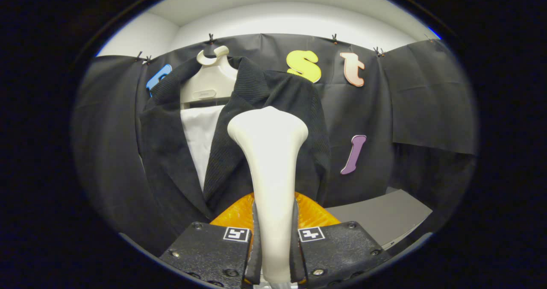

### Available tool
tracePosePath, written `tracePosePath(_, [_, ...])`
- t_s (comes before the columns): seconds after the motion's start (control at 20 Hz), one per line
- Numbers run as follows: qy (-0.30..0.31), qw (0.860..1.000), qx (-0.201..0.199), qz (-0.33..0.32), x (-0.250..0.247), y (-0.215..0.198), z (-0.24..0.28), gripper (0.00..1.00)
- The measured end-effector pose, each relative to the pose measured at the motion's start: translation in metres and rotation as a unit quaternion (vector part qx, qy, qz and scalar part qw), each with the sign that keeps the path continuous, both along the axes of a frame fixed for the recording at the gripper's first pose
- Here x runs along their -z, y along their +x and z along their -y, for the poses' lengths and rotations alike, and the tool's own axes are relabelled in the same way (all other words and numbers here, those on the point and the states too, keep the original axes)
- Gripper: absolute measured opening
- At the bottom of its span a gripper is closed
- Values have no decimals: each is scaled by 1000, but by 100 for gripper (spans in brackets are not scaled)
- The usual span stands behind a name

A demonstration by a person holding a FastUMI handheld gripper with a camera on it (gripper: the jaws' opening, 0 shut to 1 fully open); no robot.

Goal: Iron the clothes twice with a garment steamer, once on the left side and once on the right side.

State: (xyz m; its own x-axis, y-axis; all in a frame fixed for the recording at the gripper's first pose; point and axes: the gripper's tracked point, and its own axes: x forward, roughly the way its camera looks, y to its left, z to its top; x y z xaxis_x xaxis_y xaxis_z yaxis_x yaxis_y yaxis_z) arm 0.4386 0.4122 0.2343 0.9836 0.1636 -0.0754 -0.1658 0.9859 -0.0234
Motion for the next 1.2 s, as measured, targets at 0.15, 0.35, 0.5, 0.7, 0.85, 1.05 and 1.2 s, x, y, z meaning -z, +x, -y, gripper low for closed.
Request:
tracePosePath(0.15, [-4,1000,4,-5,9,-1,1,29])
tracePosePath(0.35, [-9,1000,10,-15,26,0,5,29])
tracePosePath(0.5, [-13,999,13,-26,42,5,9,28])
tracePosePath(0.7, [-20,999,16,-46,77,-2,12,29])
tracePosePath(0.85, [-27,998,19,-56,97,-1,16,29])
tracePosePath(1.05, [-36,997,20,-71,125,-3,17,29])
tracePosePath(1.2, [-42,995,18,-87,150,-9,19,29])
